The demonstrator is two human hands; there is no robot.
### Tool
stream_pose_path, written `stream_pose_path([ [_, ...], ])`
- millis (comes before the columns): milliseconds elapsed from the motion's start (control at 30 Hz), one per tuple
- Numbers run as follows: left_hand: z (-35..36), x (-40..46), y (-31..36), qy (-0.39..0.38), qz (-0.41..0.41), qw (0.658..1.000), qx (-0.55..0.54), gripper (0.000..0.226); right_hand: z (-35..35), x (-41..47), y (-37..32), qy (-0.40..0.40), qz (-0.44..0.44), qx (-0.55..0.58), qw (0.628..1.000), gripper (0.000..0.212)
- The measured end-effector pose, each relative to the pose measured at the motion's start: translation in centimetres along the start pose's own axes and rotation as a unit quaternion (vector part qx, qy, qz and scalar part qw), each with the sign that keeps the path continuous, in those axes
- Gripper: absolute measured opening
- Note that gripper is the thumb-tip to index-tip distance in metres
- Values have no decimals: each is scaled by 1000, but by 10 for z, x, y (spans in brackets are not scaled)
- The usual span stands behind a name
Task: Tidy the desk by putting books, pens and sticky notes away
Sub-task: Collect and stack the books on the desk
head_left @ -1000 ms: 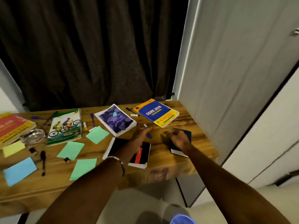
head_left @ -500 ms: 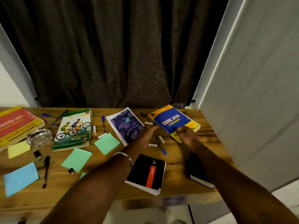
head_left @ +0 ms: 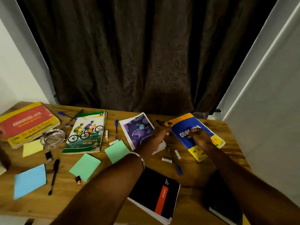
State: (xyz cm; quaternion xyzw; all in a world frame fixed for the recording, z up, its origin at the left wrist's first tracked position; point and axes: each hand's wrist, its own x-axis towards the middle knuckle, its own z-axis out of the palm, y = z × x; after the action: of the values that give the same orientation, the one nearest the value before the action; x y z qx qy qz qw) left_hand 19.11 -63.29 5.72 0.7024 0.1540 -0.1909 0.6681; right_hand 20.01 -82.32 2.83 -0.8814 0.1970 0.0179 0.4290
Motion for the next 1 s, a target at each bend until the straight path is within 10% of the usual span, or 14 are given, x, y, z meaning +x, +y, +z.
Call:
stream_pose_path([
  [367, 32, 88, -3, 5, -15, 999, -32, 81, -8, 75, -4, -51, -28, -52, 997, 21],
  [533, 51, 77, 24, 39, -14, 999, -13, 52, -16, 111, 9, -49, -44, -68, 995, 20],
  [1000, 80, 89, -7, -36, -102, 993, 43, 39, -30, 190, 122, -101, -12, -102, 990, 80],
])
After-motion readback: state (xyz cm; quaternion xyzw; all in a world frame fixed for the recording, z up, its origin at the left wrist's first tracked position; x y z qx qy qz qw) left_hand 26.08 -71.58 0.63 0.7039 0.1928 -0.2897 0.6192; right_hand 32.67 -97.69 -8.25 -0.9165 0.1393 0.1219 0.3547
